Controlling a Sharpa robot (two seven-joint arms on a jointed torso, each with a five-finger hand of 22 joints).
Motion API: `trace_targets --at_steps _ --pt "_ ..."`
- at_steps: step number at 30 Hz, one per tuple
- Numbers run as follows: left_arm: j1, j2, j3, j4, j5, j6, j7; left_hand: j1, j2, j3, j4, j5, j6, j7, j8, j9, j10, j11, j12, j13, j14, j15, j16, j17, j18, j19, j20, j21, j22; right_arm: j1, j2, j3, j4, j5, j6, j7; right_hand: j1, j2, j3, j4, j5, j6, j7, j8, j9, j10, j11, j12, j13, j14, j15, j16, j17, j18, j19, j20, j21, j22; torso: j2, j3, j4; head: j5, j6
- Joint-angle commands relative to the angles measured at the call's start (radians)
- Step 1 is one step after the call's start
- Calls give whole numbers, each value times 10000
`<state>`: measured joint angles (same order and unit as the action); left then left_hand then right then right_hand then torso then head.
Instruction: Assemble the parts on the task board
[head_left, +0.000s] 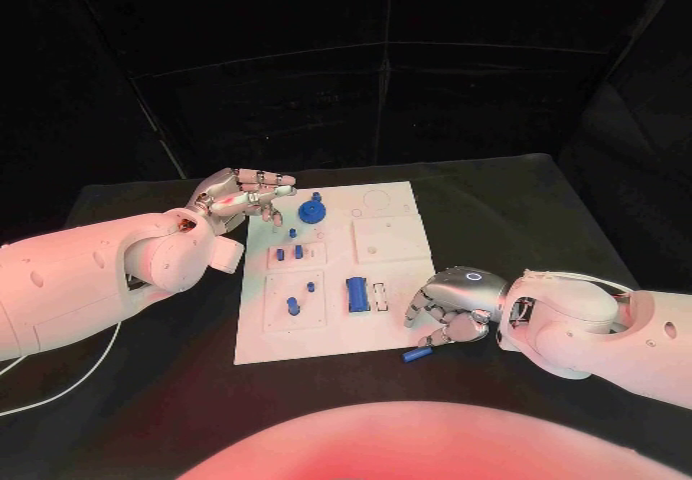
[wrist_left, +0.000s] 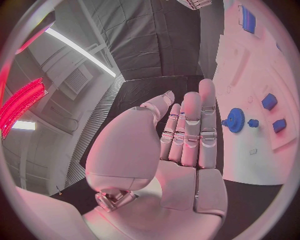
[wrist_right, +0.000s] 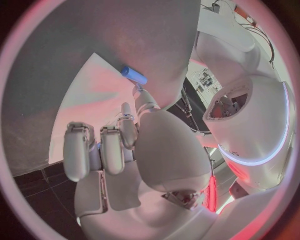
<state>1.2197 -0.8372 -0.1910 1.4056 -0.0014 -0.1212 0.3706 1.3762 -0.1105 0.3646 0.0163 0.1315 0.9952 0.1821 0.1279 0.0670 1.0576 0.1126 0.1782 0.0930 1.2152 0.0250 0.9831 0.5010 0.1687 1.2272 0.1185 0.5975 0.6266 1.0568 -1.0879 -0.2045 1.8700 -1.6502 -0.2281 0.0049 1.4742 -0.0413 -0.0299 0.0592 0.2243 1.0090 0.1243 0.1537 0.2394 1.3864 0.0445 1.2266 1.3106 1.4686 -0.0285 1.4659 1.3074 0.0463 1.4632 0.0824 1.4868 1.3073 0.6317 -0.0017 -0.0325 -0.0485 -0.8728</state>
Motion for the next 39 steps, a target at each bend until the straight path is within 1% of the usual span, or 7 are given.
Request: trace_targets --at_steps 1,10,15,20,26,32,39 --pt "-6 -1 5 -4 24 120 59 -25 84 -55 14 10 -61 -35 57 7 -29 5 67 -12 -92 -11 -2 -16 140 -78 21 -47 -17 5 64 -6 -30 -675 125 -129 66 30 12 -59 14 90 3 -46 -22 48 -58 -3 -8 658 -28 -61 932 -106 131 -7 -43 1347 -2 -8 15 16 2" --pt "-75 17 2 -53 24 115 43 -25 84 -55 14 10 -61 -35 57 7 -29 5 67 -12 -92 -11 -2 -16 140 -78 21 -47 -17 5 118 -235 40 -776 522 -4 161 183 98 -223 15 331 -50 -92 -74 55 -102 -7 -13 656 -74 -71 925 -111 146 -46 -33 1367 -1 -6 -5 45 2" --pt "-102 18 2 -74 24 118 40 -23 91 -65 15 10 -51 -40 66 9 -12 0 98 -10 -95 -16 4 -20 141 -77 19 -50 -19 4 91 -264 125 -759 569 30 5 182 -38 -343 779 482 -72 -243 -181 64 -125 -12 -16 658 -100 -70 934 -116 156 -81 -28 1381 -2 -15 7 38 2" --pt "-126 21 1 -94 24 123 37 -23 91 -65 15 10 -51 -40 66 9 -12 0 98 -10 -95 -16 4 -20 141 -77 19 -50 -19 4 -32 -273 209 -750 468 82 -12 212 -70 -397 952 561 -85 -275 -208 74 -136 -4 -10 660 -110 -69 938 -119 167 -89 -20 1396 -12 -23 17 9 2" --pt "-162 37 0 -125 24 128 33 -23 91 -65 15 10 -51 -40 66 9 -12 0 98 -10 -95 -16 4 -20 141 -77 19 -50 -19 4 -173 -276 264 -677 394 163 -33 230 -97 -509 1496 716 -111 -346 -267 99 -161 31 18 668 -126 -53 965 -131 201 -103 9 1441 -22 -18 -6 6 2" --pt "-190 62 -1 -162 24 128 26 -23 91 -65 15 10 -51 -40 66 9 -12 0 98 -10 -95 -16 4 -20 141 -77 19 -50 -19 4 -232 -277 264 -608 496 187 3 342 -46 -573 1406 813 -133 -359 -285 125 -178 57 38 674 -147 -38 989 -141 228 -119 34 1479 -31 -12 -6 29 2" --pt "-230 90 -2 -226 24 131 15 -23 91 -65 15 10 -51 -40 66 9 -12 0 98 -10 -95 -16 4 -20 141 -77 19 -50 -19 3 -183 -281 222 -557 623 237 -42 494 -60 -768 662 927 -156 -466 -359 161 -196 69 49 676 -178 -35 999 -146 242 -154 44 1499 -66 -10 -32 69 2"
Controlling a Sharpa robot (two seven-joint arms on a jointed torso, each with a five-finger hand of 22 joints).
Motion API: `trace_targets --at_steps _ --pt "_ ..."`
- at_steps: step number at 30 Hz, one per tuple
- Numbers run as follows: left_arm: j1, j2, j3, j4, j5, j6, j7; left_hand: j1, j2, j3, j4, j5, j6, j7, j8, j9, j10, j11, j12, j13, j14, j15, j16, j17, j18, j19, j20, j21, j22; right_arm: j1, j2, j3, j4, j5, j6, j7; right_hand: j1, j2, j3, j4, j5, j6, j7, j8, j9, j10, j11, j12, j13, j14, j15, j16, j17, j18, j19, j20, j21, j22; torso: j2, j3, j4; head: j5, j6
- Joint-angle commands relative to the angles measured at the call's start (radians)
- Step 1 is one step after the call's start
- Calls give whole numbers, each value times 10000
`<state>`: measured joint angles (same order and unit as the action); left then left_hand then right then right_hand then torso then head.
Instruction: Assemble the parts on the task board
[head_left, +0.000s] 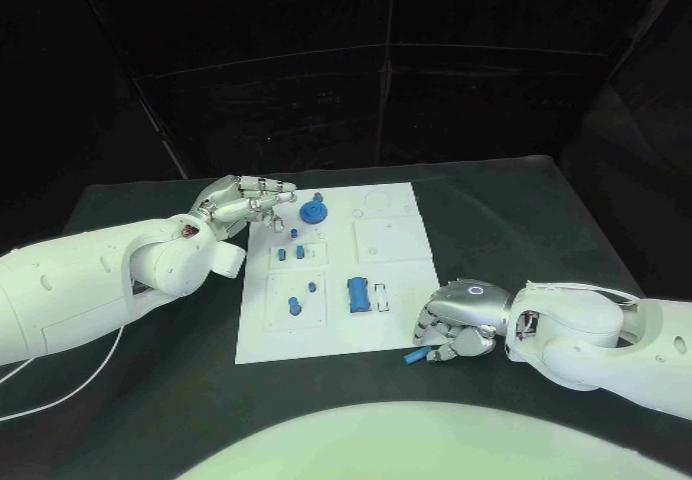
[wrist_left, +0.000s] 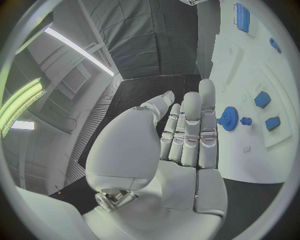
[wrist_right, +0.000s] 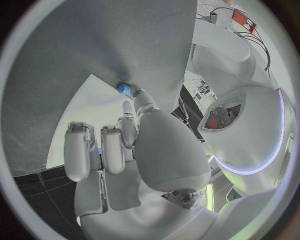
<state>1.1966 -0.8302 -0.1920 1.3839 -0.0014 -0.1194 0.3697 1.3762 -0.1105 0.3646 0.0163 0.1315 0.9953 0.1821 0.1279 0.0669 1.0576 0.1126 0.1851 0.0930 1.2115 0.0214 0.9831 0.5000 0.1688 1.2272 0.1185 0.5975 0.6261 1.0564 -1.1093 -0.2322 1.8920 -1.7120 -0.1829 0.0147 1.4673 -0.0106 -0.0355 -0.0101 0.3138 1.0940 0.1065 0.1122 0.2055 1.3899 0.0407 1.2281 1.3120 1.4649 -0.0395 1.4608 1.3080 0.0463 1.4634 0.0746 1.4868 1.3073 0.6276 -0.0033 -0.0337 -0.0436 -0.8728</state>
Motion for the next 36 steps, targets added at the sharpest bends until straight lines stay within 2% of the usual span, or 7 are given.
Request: trace_targets --at_steps 1,6,9,24,28,32,36 --pt "-4 22 8 -13 24 113 24 -23 91 -65 15 10 -51 -40 66 9 -12 -1 29 -10 -58 20 4 -10 141 -77 19 -50 -14 6 44 -5 -4 67 183 148 23 207 -12 -106 -308 92 20 -63 -28 130 -159 57 38 712 -70 16 995 -146 241 -79 44 1501 -30 7 -26 23 2" --pt "-16 23 8 -22 24 119 22 -23 91 -65 15 10 -51 -40 66 9 -12 -1 29 -10 -58 20 4 -10 141 -77 19 -50 -14 5 116 -9 -30 78 223 173 1 266 -45 -213 -538 148 10 -99 -53 144 -164 65 46 714 -81 19 1002 -148 246 -89 48 1509 -38 6 -50 16 2" --pt "-21 24 8 -23 24 120 23 -23 91 -65 15 10 -51 -40 66 9 -12 -1 29 -10 -58 20 4 -10 141 -77 19 -50 -14 3 172 -12 -45 81 251 180 -25 288 -70 -249 -634 159 10 -119 -65 146 -163 63 47 715 -84 20 1006 -148 246 -92 47 1510 -18 6 -15 -10 2" --pt "-35 17 7 -2 24 124 19 -23 91 -65 15 10 -51 -40 66 9 -12 -1 29 -10 -58 20 4 -10 141 -77 19 -50 -14 -16 553 -61 -233 54 413 37 -287 500 -395 -555 -1707 232 13 -280 -152 159 -157 48 47 715 -76 8 999 -147 240 -87 37 1509 -49 5 -3 -10 2" --pt "-36 19 7 -5 24 121 17 -23 91 -65 15 10 -51 -40 66 9 -12 -1 29 -10 -58 20 4 -10 141 -77 19 -50 -14 -20 595 -70 -262 32 563 -42 -325 577 -440 -604 -1842 276 4 -282 -154 165 -162 53 53 716 -77 9 1003 -146 241 -87 37 1511 -87 8 7 -11 2" --pt "-36 22 7 -19 24 115 14 -23 91 -65 15 10 -51 -40 66 9 -12 -1 29 -10 -58 20 4 -10 141 -77 19 -50 -14 -22 622 -78 -285 -11 821 -155 -367 738 -509 -783 -2354 322 -2 -313 -172 167 -171 52 59 717 -83 9 1007 -146 242 -92 35 1513 -125 7 6 -3 2" --pt "-37 28 7 -28 24 112 10 -13 107 -67 14 13 -47 -43 72 9 -13 -4 49 -12 -64 17 7 -15 142 -78 16 -54 -17 -22 631 -82 -289 -61 1063 -245 -406 829 -525 -869 -2509 373 -13 -309 -174 171 -177 56 64 720 -81 16 1019 -148 246 -92 37 1519 -126 6 5 8 2"
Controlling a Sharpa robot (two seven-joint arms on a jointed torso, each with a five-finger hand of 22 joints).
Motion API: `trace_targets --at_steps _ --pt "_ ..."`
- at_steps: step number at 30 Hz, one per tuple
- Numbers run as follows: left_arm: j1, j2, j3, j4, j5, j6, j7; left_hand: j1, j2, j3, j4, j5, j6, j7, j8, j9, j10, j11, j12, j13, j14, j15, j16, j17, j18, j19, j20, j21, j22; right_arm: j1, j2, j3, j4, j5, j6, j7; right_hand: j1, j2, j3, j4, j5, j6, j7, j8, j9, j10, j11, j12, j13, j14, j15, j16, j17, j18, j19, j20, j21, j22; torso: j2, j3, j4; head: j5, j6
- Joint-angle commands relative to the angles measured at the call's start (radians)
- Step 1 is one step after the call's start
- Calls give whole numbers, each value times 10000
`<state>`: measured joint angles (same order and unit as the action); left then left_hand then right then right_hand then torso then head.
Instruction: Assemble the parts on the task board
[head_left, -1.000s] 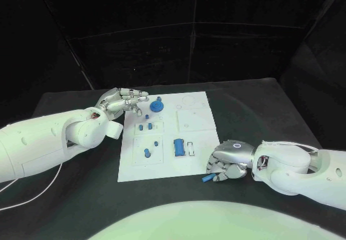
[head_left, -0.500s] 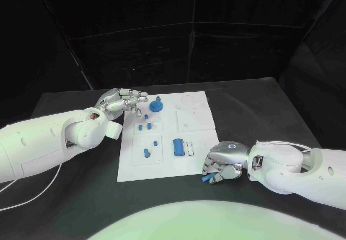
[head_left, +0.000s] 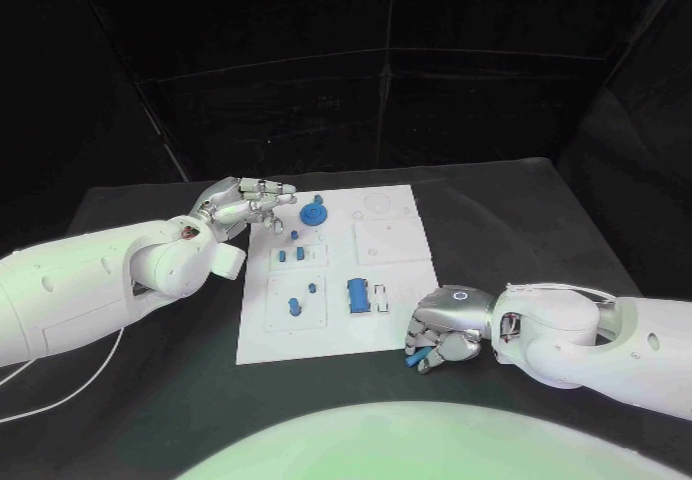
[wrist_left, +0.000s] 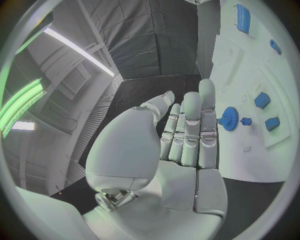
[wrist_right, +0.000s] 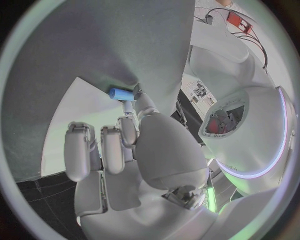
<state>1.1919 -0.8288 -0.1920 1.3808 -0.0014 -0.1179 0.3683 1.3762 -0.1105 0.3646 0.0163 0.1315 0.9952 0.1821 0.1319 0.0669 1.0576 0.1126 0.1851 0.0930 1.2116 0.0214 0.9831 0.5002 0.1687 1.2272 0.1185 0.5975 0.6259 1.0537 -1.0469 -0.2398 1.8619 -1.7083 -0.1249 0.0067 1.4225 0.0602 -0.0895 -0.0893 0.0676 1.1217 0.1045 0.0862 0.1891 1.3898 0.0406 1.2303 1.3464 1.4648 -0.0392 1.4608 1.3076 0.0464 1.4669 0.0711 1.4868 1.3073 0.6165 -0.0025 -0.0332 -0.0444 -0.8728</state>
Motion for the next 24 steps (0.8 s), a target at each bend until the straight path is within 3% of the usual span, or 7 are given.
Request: trace_targets --at_steps 1,7,15,21,24 --pt "9 14 7 0 24 95 22 -13 107 -67 14 13 -47 -43 32 9 -13 -4 49 -12 -65 16 8 -17 142 -78 16 -54 -15 4 6 -6 16 -108 532 -176 37 147 19 -96 -61 120 0 -41 -8 172 -180 32 -280 722 -86 16 1022 -148 211 -58 37 1519 -8 1 -2 12 2" --pt "1 18 7 -12 24 85 18 -13 107 -67 14 13 -47 -43 32 9 -13 -4 49 -12 -65 16 8 -17 142 -78 16 -54 -15 4 1 -8 26 -183 697 -239 14 224 27 -174 -85 204 -29 -11 -10 153 -202 -5 -303 719 -99 7 1011 -146 206 -65 31 1513 0 3 0 -5 2" --pt "-10 20 7 -17 24 75 11 -13 107 -67 14 13 -47 -43 32 9 -13 -4 49 -12 -65 16 8 -17 142 -78 16 -54 -15 5 37 -8 2 -553 891 -579 -322 106 -144 -373 -192 77 8 -129 -142 114 -185 -74 -341 709 -91 -16 985 -136 175 -73 -2 1475 8 13 18 -22 2" --pt "-18 21 6 -17 24 79 6 -5 110 -67 10 14 -50 -42 31 8 -20 -4 54 -15 -67 15 9 -19 143 -78 15 -56 -16 5 122 -8 -17 -792 870 -662 -293 150 -114 -533 -188 37 14 -161 -195 97 -185 -94 -349 708 -84 -17 987 -133 165 -70 -13 1463 9 16 26 -25 2" --pt "-22 16 6 -15 24 76 3 -5 110 -67 10 14 -50 -42 31 8 -20 -4 54 -15 -67 15 9 -19 143 -78 15 -56 -16 5 151 -9 -22 -901 792 -635 -226 309 35 -671 520 93 29 -140 -250 85 -178 -88 -333 719 -67 9 1027 -138 184 -58 3 1488 -4 10 19 -21 2"
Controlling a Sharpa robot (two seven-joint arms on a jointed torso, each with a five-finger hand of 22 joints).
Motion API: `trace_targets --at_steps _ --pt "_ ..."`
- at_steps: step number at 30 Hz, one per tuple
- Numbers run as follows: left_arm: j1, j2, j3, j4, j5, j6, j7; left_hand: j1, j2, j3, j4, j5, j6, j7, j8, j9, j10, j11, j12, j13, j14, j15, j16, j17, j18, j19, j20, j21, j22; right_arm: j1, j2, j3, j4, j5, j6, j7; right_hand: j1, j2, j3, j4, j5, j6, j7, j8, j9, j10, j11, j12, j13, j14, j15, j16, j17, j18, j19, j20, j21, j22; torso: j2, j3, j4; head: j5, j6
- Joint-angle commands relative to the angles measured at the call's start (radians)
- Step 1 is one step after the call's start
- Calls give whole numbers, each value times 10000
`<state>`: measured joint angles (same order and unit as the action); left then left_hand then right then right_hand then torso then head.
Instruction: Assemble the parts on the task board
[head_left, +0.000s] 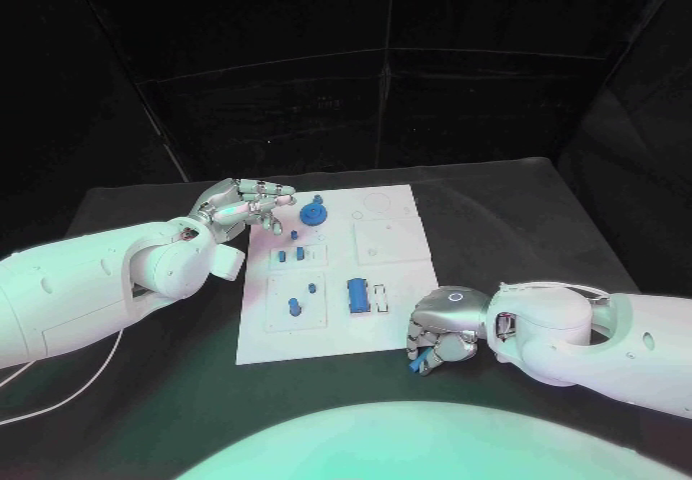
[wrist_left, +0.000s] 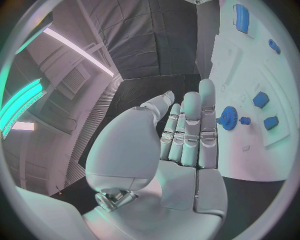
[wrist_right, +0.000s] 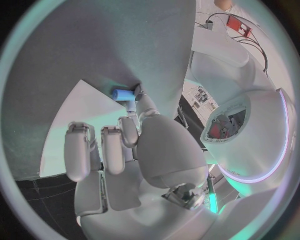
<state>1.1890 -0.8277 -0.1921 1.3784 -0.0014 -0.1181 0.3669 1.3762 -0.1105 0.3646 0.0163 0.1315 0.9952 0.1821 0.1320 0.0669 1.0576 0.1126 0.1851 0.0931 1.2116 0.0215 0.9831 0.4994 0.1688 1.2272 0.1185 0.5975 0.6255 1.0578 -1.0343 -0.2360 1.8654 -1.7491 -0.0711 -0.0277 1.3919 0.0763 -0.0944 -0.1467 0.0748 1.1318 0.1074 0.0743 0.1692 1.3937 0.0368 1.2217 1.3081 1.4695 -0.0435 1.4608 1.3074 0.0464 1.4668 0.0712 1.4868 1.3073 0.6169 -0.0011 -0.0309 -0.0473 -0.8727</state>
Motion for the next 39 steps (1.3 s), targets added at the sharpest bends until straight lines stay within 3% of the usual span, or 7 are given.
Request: trace_targets --at_steps 1,9,16,26,39 --pt "6 4 8 10 24 77 16 -5 110 -67 10 14 -50 -42 30 8 -20 -4 54 -15 -67 15 9 -11 142 -78 15 -56 -12 -36 28 -48 -49 -520 213 -262 130 184 162 -175 718 26 -8 -9 -74 44 -149 7 61 677 -30 22 1048 -145 203 -56 21 1514 -5 -4 0 -1 1" --pt "-1 6 8 5 24 71 8 8 114 -64 2 15 -54 -42 29 7 -28 -4 56 -17 -69 14 10 -13 143 -78 13 -57 -13 -34 3 -49 43 -555 -83 109 -21 327 602 -411 2196 487 -166 213 -130 210 -276 273 271 728 -116 174 1264 -217 401 -119 216 1780 -14 -9 22 -28 1" --pt "-8 19 7 -18 24 75 3 8 114 -64 2 15 -54 -42 29 7 -28 -4 56 -17 -69 14 10 -13 143 -78 13 -57 -13 -29 -119 -47 214 -346 -448 459 -477 96 931 -403 3488 654 -278 335 -193 443 -364 619 560 763 -201 289 1426 -264 527 -203 341 1951 -17 -11 34 -70 1" --pt "-12 22 6 -21 24 83 3 8 114 -64 2 15 -54 -42 29 7 -28 -4 56 -17 -69 14 10 -13 143 -78 13 -57 -13 -24 -278 -43 411 -146 -1208 821 -670 -98 1004 -351 3492 691 -315 376 -222 506 -395 700 641 768 -225 308 1450 -285 581 -229 395 2025 -14 -1 33 -56 1" --pt "-19 34 4 -38 24 99 1 30 128 -55 -8 18 -56 -39 30 6 -36 -3 64 -21 -73 12 11 -17 143 -77 11 -58 -14 -13 -621 -38 612 300 -2277 997 -877 -183 1085 -167 3081 709 -349 402 -268 550 -419 742 700 772 -246 323 1470 -290 595 -253 409 2046 -6 -5 35 -66 1"
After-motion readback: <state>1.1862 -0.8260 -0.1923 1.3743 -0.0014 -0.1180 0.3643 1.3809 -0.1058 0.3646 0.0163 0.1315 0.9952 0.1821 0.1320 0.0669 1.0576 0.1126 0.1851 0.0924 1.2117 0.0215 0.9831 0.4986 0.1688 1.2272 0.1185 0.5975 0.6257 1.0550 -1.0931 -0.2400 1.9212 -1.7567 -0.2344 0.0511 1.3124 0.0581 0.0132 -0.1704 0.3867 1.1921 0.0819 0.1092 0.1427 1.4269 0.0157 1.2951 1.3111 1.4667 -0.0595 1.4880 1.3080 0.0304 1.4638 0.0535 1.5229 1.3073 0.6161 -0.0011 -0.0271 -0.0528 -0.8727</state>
